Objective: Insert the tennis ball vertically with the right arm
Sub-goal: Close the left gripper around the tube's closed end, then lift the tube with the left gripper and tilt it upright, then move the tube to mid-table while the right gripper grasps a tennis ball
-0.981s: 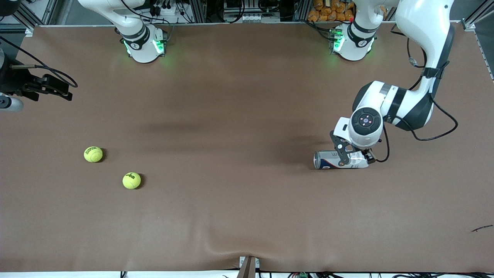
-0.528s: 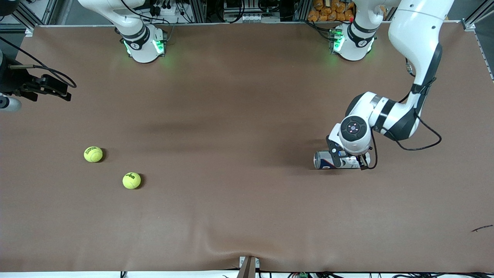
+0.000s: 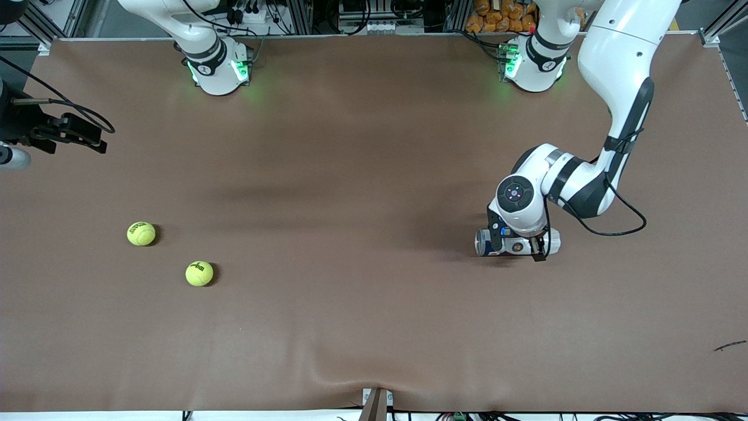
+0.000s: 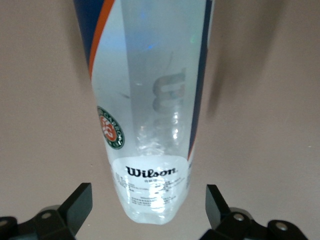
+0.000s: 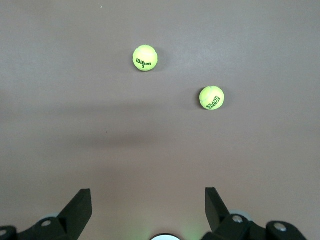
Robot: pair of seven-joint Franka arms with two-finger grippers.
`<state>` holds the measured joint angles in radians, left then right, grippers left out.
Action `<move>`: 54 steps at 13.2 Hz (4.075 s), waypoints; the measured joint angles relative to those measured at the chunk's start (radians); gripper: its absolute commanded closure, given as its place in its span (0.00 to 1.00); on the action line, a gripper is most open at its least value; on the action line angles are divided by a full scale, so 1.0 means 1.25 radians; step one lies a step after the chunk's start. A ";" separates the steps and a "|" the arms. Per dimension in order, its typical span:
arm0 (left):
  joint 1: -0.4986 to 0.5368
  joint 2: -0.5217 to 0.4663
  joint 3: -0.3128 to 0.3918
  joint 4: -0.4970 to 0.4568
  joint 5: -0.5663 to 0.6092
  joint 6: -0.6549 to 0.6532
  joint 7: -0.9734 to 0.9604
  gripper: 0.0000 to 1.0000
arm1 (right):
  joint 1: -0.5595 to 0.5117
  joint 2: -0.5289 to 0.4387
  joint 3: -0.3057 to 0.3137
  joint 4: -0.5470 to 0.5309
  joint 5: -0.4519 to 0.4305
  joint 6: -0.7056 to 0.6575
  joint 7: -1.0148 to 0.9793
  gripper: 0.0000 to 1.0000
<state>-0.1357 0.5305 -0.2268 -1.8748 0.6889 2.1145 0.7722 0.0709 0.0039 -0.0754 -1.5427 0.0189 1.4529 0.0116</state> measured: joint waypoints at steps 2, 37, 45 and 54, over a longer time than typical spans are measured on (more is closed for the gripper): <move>0.000 0.011 0.000 0.000 0.014 0.008 0.001 0.00 | 0.000 0.002 0.000 0.000 0.000 0.001 0.000 0.00; 0.004 0.084 -0.007 0.059 0.024 0.050 -0.027 0.30 | -0.010 0.021 -0.002 -0.009 -0.001 0.019 0.000 0.00; -0.034 0.091 -0.142 0.213 -0.239 0.210 -0.102 0.29 | -0.008 0.078 0.001 -0.021 0.000 0.075 0.000 0.00; -0.153 0.214 -0.142 0.265 -0.331 0.673 -0.332 0.29 | 0.018 0.391 0.007 -0.029 0.044 0.430 0.041 0.00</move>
<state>-0.3273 0.7981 -0.4049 -1.5438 0.2751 2.9563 0.3571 0.0928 0.4929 -0.0669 -1.5789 0.0742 1.9907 0.0622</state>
